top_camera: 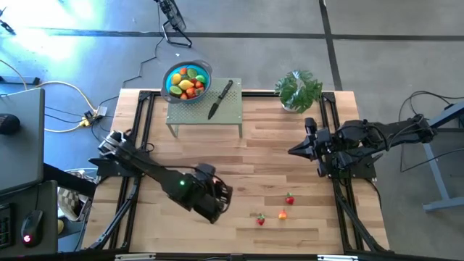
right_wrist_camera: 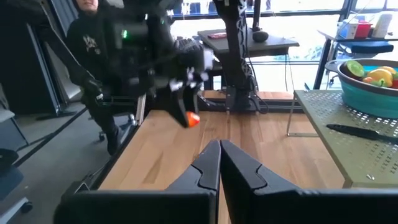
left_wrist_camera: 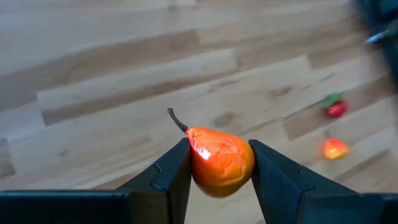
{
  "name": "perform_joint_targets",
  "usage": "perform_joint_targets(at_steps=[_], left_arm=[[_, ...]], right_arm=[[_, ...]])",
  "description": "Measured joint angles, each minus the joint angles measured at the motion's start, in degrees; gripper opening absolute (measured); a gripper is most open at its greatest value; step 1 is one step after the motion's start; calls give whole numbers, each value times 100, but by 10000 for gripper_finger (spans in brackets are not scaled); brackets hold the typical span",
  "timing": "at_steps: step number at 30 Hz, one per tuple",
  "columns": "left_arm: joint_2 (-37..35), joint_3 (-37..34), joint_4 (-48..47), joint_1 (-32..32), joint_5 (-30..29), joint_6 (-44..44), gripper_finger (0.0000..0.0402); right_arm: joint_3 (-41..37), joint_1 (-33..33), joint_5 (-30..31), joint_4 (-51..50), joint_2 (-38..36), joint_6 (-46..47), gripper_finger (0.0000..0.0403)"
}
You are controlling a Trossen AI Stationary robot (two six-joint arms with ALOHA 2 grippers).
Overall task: Pick & Place Fruit
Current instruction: Put the orange pear into the strainer bowl on the shelf
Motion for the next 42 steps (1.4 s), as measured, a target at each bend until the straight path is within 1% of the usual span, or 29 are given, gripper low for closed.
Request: perform_joint_targets(at_steps=[2, 6, 10, 14, 18, 21, 23, 27, 29, 33, 37, 42], left_arm=[[-186, 4, -180, 31, -87, 6, 143], [-523, 6, -575, 135, -464, 13, 143], [-922, 1, -1078, 346, -644, 22, 143], [-1338, 1, -1364, 709, -769, 433, 143], [-1765, 1, -1448, 1202, -957, 1121, 143], [-2075, 1, -1511, 1705, -1194, 1689, 143], [-2247, 4, -1506, 2119, -1289, 2094, 143], [-2551, 4, -1425, 3052, -1298, 2942, 143], [-2648, 4, -1363, 3532, -1210, 3438, 143], [-2649, 3, -1076, 4441, -805, 4474, 143], [-2591, 4, -539, 5329, -434, 5529, 143], [-2407, 1, 237, 6391, 495, 6631, 143]], right_arm=[[0, 0, -1, 1, 2, -22, 4], [0, 0, -5, 7, 0, -22, 4], [0, 0, 7, 4, 0, -38, 4], [0, -18, 46, 4, 0, -135, 4], [0, -85, 294, 16, 1, -253, 4], [0, -188, 509, 28, 0, -264, 4], [0, -277, 634, 78, 0, -264, 4], [0, -489, 826, 146, 0, -353, 4], [0, -613, 923, 159, 0, -361, 4], [0, -836, 1252, 178, 0, -217, 4], [0, -1016, 1512, 181, 0, -89, 4], [0, -1226, 1586, 179, 0, 111, 4]])
